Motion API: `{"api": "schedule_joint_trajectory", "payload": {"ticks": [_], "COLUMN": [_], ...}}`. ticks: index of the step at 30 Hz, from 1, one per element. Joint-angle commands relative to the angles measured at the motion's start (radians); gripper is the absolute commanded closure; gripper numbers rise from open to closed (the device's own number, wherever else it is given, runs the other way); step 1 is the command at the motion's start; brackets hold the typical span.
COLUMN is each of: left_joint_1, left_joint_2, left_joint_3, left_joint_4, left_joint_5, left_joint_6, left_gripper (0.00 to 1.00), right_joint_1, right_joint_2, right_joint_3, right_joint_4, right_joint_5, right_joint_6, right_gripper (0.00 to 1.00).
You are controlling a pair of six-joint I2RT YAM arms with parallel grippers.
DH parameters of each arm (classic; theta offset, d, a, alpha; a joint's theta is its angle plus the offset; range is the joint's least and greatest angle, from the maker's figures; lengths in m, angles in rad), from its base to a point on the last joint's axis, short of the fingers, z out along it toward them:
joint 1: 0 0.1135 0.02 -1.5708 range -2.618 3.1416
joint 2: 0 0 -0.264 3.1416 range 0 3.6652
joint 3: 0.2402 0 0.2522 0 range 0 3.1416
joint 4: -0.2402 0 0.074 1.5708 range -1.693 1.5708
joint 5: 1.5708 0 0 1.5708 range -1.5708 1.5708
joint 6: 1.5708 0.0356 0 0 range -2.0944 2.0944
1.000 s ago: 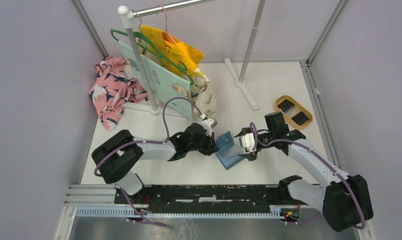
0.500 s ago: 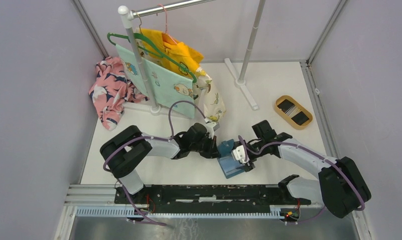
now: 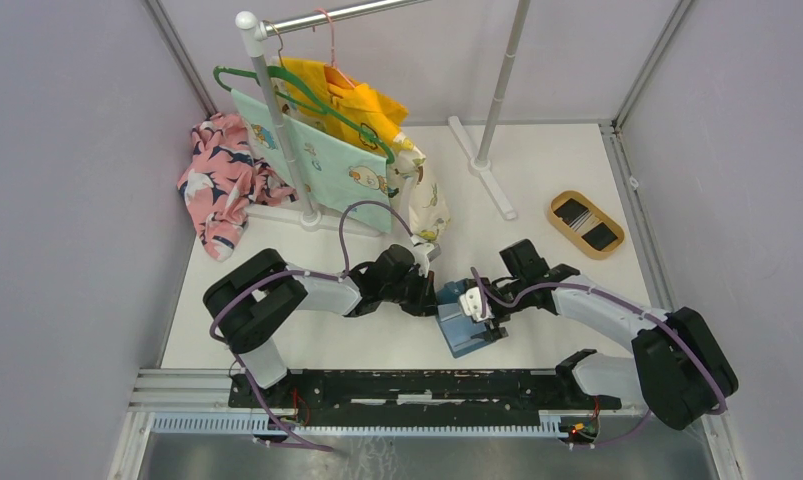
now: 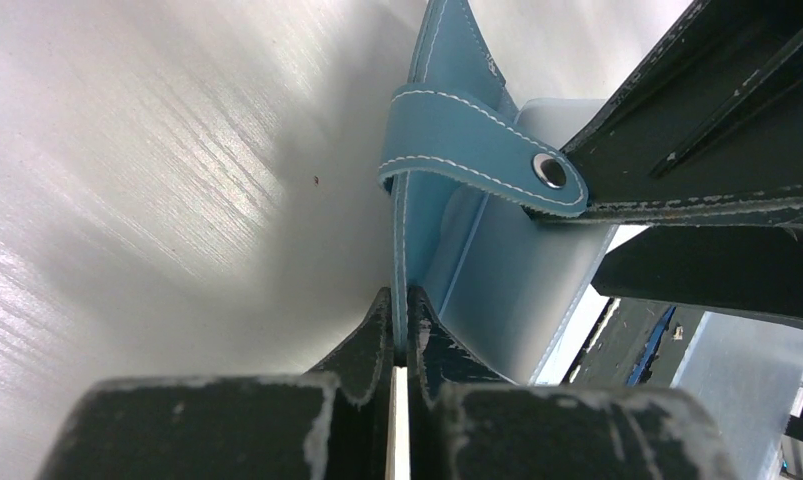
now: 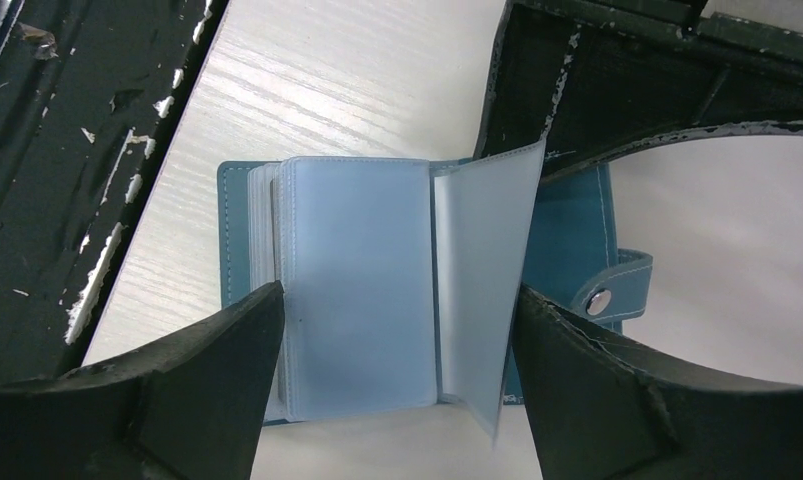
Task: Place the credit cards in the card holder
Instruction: Open the card holder at the center of the board.
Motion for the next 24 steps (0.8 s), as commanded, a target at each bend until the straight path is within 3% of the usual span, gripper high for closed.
{"api": "schedule_joint_trajectory", "payload": {"ticks": [1, 14, 24], "left_joint_1": [0.002, 0.001, 0.001], "left_joint_2": [0.035, 0.037, 0.035], "left_joint_3": [0.009, 0.011, 0.000], "left_joint_4": [-0.054, -0.050, -0.029], "left_joint_5": [0.003, 0.021, 0.045], "left_joint_6": [0.020, 0.023, 0.027], "left_gripper": [0.98, 0.98, 0.98], "right_joint_1": [0.015, 0.041, 0.042], "right_joint_2": [-0.005, 0.037, 0.039], "right_joint_3": [0.033, 0.033, 0.031], "right_joint_4": [0.002, 0.067, 0.116], "right_joint_5": [-0.026, 0.088, 0.147], "right_joint_6": [0.024, 0.104, 0.156], "right_gripper": [0.13, 0.13, 0.29]}}
